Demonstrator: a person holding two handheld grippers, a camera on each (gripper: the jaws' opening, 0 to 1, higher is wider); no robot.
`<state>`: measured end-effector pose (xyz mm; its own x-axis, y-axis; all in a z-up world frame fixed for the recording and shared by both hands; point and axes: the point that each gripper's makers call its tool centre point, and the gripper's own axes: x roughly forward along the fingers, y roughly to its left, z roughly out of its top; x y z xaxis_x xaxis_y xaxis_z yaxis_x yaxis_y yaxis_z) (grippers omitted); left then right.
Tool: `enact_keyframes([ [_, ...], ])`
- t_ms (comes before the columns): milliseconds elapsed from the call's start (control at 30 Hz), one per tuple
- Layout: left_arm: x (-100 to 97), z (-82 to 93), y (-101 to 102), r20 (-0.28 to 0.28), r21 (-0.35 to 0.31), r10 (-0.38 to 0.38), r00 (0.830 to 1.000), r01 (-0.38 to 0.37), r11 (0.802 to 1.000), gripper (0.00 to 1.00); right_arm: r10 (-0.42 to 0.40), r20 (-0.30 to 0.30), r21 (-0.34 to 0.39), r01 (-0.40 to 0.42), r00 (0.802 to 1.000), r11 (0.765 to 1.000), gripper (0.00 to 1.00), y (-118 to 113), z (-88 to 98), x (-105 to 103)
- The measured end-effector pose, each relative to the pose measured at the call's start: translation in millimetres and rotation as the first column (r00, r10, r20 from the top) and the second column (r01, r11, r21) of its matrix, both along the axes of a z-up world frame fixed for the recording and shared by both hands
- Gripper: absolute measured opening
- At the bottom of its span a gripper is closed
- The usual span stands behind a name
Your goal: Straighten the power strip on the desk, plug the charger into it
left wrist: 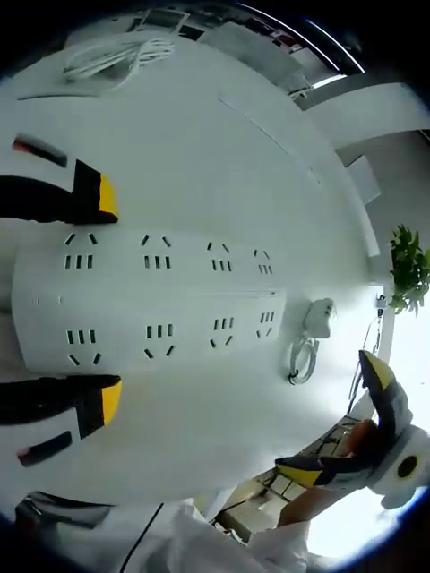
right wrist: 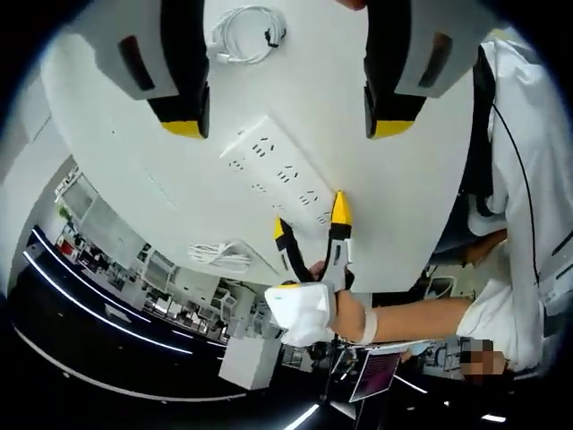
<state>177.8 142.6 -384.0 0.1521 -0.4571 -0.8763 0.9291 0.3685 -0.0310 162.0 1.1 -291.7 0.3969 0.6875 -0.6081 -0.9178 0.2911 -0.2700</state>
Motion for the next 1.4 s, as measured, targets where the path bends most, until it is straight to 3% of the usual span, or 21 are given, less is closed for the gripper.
enact_keyframes([
  [233, 0.8, 0.3, 0.4, 0.000, 0.003, -0.001, 1.000, 0.001, 1.000, 0.70, 0.091, -0.039, -0.100, -0.095, 0.995, 0.990, 0.74, 16.7, -22.9, 12.8],
  [367, 1.2, 0.4, 0.2, -0.001, 0.005, -0.002, 1.000, 0.002, 1.000, 0.70, 0.119, -0.079, -0.097, -0.127, 0.990, 0.987, 0.74, 33.6, -23.3, 29.9],
  [433, 1.4, 0.5, 0.1, -0.002, 0.007, -0.002, 1.000, 0.002, 1.000, 0.70, 0.139, -0.078, -0.130, -0.148, 0.987, 0.980, 0.74, 38.7, -24.9, 36.0],
  [700, 1.7, 0.6, -0.2, -0.003, 0.009, -0.004, 1.000, 0.004, 1.000, 0.70, 0.219, -0.117, -0.291, -0.244, 0.969, 0.925, 0.74, 44.4, -44.1, 52.7],
  [833, 1.9, 0.8, -0.4, -0.003, 0.010, -0.006, 1.000, 0.006, 1.000, 0.70, 0.223, -0.141, -0.302, -0.256, 0.965, 0.918, 0.73, 49.1, -54.0, 60.6],
  [933, 1.8, 0.8, -0.8, -0.002, 0.006, -0.008, 1.000, 0.008, 1.000, 0.70, 0.250, -0.134, -0.353, -0.282, 0.959, 0.892, 0.72, 47.5, -61.8, 66.9],
  [1100, 1.9, 0.7, -1.0, -0.003, 0.006, -0.010, 1.000, 0.010, 1.000, 0.70, 0.248, -0.180, -0.351, -0.297, 0.952, 0.888, 0.72, 51.7, -66.1, 69.6],
  [1400, 1.7, 0.5, -0.6, -0.002, 0.006, -0.012, 1.000, 0.012, 1.000, 0.70, 0.260, -0.219, -0.432, -0.332, 0.940, 0.839, 0.69, 50.9, -76.4, 70.8],
])
